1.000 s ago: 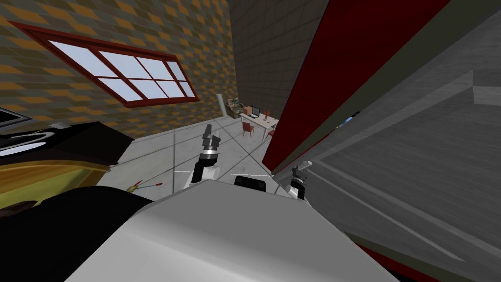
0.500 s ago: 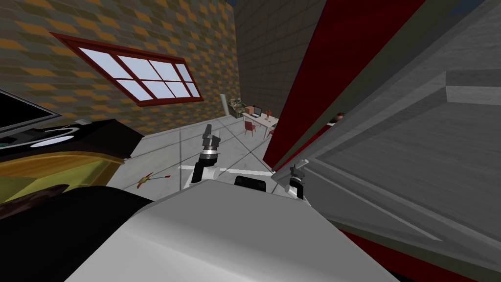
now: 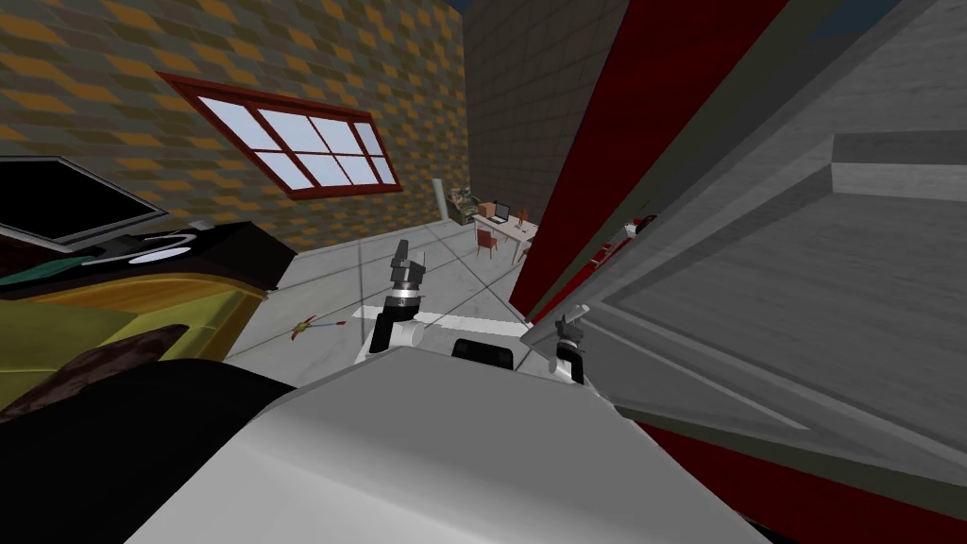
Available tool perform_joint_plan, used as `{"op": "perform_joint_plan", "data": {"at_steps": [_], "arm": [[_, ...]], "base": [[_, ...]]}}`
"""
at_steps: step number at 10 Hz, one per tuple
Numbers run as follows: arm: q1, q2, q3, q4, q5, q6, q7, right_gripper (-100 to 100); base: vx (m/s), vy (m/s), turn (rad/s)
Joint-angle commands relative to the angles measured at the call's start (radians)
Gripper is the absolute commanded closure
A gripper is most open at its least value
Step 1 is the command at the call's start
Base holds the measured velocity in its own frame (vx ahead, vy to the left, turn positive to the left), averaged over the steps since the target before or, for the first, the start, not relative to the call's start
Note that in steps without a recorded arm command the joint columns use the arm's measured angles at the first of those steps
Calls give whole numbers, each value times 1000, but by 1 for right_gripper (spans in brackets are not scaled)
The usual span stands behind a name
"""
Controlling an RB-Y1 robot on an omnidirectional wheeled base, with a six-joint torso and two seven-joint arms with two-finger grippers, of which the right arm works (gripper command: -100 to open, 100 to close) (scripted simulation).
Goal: Pull the door open
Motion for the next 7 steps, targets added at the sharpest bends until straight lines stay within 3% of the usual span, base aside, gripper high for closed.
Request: {"op": "perform_joint_plan", "data": {"at_steps": [1, 3, 7], "arm": [[7, -8, 24, -12, 14, 2, -16, 100], [6, -9, 28, -8, 16, 1, -18, 100], [28, -41, 92, -28, 53, -14, -76, 100]], "base": [[-250, 9, 58], [-180, 6, 30], [-245, -27, 88]]}}
